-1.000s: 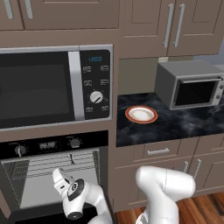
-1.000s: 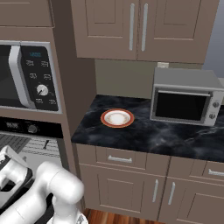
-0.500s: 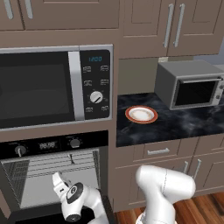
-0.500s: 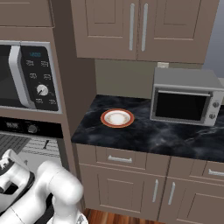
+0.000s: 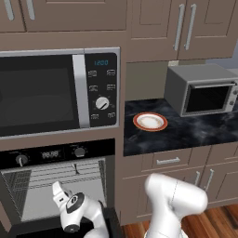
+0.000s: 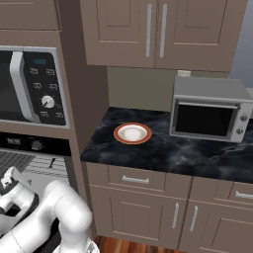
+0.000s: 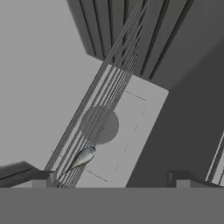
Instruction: Take the fish from the oven and place it on the plate on the counter.
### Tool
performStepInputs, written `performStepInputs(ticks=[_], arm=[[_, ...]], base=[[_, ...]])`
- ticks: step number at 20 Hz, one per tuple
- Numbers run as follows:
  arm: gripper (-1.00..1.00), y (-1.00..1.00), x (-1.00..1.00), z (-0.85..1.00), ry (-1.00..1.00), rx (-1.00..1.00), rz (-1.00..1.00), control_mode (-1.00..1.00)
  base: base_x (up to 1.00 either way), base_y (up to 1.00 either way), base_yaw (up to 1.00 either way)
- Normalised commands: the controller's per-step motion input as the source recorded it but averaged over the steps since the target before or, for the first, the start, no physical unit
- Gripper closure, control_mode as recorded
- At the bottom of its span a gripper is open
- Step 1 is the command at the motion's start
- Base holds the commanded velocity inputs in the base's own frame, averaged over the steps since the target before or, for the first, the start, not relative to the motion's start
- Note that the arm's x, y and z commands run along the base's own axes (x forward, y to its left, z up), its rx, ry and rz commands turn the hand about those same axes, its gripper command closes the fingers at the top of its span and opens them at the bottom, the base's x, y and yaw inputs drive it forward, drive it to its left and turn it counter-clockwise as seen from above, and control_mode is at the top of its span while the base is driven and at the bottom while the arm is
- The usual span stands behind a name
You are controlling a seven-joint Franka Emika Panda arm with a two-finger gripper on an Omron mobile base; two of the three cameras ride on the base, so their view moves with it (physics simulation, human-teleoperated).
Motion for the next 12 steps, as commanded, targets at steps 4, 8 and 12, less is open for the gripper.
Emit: performStepInputs(ticks=[4,8,12], arm=[[-1.00,0.17,0.39,-0.21,0.00,0.00,0.00,-1.00],[-1.00,0.07,0.38,-0.27,0.00,0.01,0.00,-1.00],[-1.00,0.02,0.41,-0.39,0.00,0.02,0.00,-1.00]], base=[[0.00,0.00,0.00],[0.00,0.00,0.00],[0.00,0.00,0.00]])
